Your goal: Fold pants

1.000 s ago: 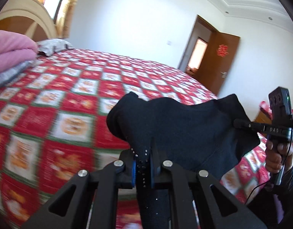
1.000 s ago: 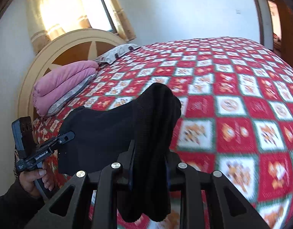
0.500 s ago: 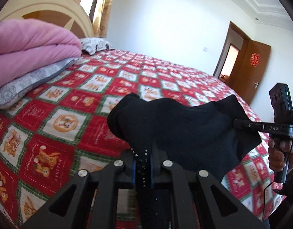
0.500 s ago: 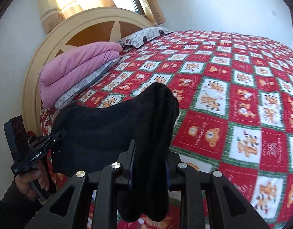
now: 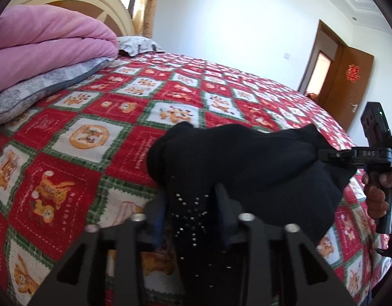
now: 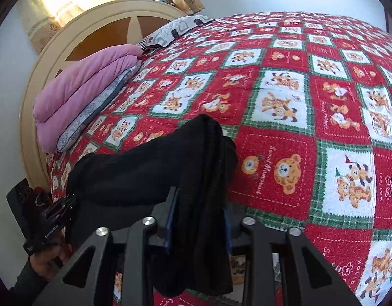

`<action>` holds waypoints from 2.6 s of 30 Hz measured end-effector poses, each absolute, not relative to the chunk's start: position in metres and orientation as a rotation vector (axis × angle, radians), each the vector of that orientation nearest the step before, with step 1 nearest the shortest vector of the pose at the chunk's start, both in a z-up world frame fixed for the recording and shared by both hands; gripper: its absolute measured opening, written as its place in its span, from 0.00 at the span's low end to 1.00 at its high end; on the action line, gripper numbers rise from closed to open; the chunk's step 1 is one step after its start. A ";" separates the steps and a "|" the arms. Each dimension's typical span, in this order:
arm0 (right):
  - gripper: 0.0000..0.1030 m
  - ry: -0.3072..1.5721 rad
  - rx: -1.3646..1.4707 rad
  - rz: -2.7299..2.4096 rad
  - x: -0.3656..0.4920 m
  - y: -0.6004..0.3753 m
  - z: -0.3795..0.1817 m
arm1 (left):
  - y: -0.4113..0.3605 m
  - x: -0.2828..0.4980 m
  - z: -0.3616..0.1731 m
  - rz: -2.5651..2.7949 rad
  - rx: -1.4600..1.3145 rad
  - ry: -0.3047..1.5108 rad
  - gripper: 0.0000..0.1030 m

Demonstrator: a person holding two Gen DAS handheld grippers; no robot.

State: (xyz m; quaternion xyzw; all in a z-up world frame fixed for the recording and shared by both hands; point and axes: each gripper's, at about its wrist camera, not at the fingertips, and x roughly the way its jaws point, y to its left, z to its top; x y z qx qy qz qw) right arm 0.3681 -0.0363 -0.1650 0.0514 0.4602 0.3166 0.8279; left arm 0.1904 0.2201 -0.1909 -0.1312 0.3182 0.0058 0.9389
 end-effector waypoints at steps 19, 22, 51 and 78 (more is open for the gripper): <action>0.60 1.013 0.364 0.623 0.377 -0.098 -0.170 | 0.239 0.163 -0.190 0.117 -0.316 0.659 0.76; 0.60 1.003 0.400 0.552 0.376 -0.113 -0.168 | 0.242 0.153 -0.182 0.155 -0.325 0.643 0.76; 0.65 0.518 0.097 0.482 0.132 -0.112 -0.034 | 0.129 0.057 -0.078 0.066 -0.131 0.413 0.97; 0.66 0.509 0.063 0.478 0.100 -0.106 -0.039 | 0.118 0.049 -0.073 0.053 -0.116 0.418 0.99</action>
